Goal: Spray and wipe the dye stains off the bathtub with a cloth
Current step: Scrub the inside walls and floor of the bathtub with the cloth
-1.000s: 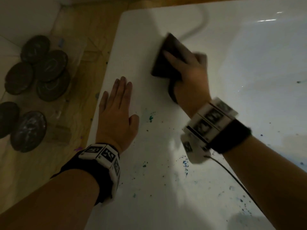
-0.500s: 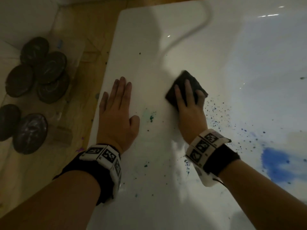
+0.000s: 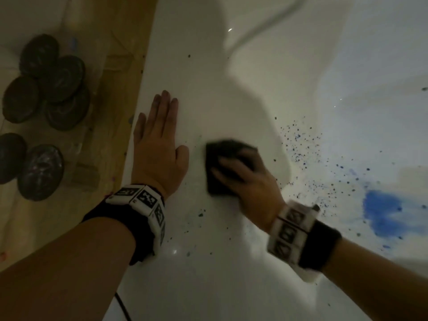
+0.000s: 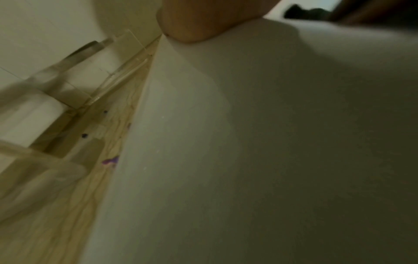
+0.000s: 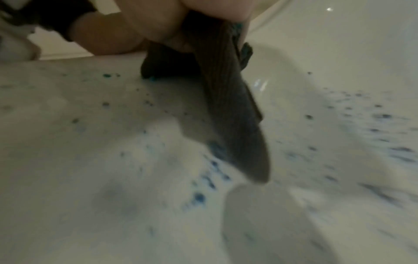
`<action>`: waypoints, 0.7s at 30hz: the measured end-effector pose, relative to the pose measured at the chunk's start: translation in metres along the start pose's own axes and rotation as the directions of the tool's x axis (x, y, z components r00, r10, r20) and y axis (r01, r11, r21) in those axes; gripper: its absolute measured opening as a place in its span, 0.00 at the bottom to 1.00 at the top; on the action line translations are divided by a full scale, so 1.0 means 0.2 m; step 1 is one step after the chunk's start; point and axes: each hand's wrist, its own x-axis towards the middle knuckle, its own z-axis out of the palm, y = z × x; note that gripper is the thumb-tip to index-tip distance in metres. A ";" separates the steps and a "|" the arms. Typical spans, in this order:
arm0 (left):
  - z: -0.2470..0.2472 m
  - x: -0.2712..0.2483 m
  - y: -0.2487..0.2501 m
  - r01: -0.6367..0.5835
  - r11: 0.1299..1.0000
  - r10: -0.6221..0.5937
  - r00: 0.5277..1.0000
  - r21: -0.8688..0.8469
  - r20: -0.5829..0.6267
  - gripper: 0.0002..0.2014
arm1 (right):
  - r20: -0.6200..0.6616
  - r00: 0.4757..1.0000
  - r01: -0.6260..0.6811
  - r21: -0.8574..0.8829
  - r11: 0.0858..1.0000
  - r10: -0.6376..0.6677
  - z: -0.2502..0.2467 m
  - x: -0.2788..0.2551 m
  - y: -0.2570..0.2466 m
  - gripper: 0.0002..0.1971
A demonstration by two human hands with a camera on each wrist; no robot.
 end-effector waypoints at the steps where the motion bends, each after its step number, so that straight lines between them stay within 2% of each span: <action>1: 0.00 0.00 0.00 0.002 1.000 -0.002 1.000 -0.004 0.001 0.41 | 0.081 0.996 0.028 0.084 0.996 -0.035 -0.01 -0.09 0.03 0.36; 3: 0.00 0.01 0.00 0.005 1.000 -0.005 1.000 -0.009 -0.003 0.41 | 0.188 0.982 0.003 0.165 0.986 -0.035 -0.11 -0.17 0.13 0.26; 5: 0.00 0.01 0.00 0.001 1.000 -0.001 1.000 -0.004 -0.005 0.40 | 0.093 0.991 -0.108 0.168 0.980 0.094 -0.21 -0.10 0.22 0.23; 6: 0.00 0.01 0.00 0.001 1.000 -0.001 1.000 -0.003 -0.009 0.40 | 0.000 0.984 -0.177 0.195 0.965 0.180 -0.25 -0.02 0.24 0.24; 8: 0.00 0.01 0.00 0.003 1.000 -0.003 1.000 -0.007 -0.012 0.40 | -0.116 0.927 -0.315 0.270 0.910 0.356 -0.30 0.17 0.23 0.28; 9: -0.01 0.01 0.00 0.003 1.000 -0.003 1.000 -0.012 -0.008 0.40 | -0.106 0.902 -0.374 0.292 0.880 0.418 -0.31 0.28 0.21 0.31; 11: -0.01 0.00 0.00 -0.005 1.000 0.005 1.000 -0.016 0.000 0.40 | 0.003 0.886 -0.448 0.259 0.856 0.463 -0.29 0.42 0.15 0.34; 13: 0.00 0.00 0.01 -0.008 1.000 0.008 1.000 -0.015 0.002 0.40 | 0.078 0.910 -0.413 0.123 0.902 0.406 -0.22 0.47 0.08 0.33; 15: 0.00 0.00 0.01 -0.005 1.000 0.006 1.000 -0.017 0.006 0.40 | 0.071 0.971 -0.231 0.051 0.972 0.227 -0.14 0.40 0.02 0.32; 17: 0.00 0.00 0.00 -0.001 1.000 0.001 1.000 -0.016 0.011 0.40 | 0.060 0.998 -0.038 0.042 0.998 0.035 -0.07 0.27 -0.01 0.32; 19: 0.00 0.00 0.00 0.001 1.000 0.000 1.000 -0.018 0.023 0.41 | 0.164 0.979 0.115 0.042 0.992 -0.121 -0.06 0.11 0.00 0.31; 21: -0.01 0.00 0.00 0.001 1.000 0.000 1.000 -0.025 0.023 0.41 | 0.294 0.933 0.177 0.126 0.976 -0.207 -0.11 -0.01 0.05 0.28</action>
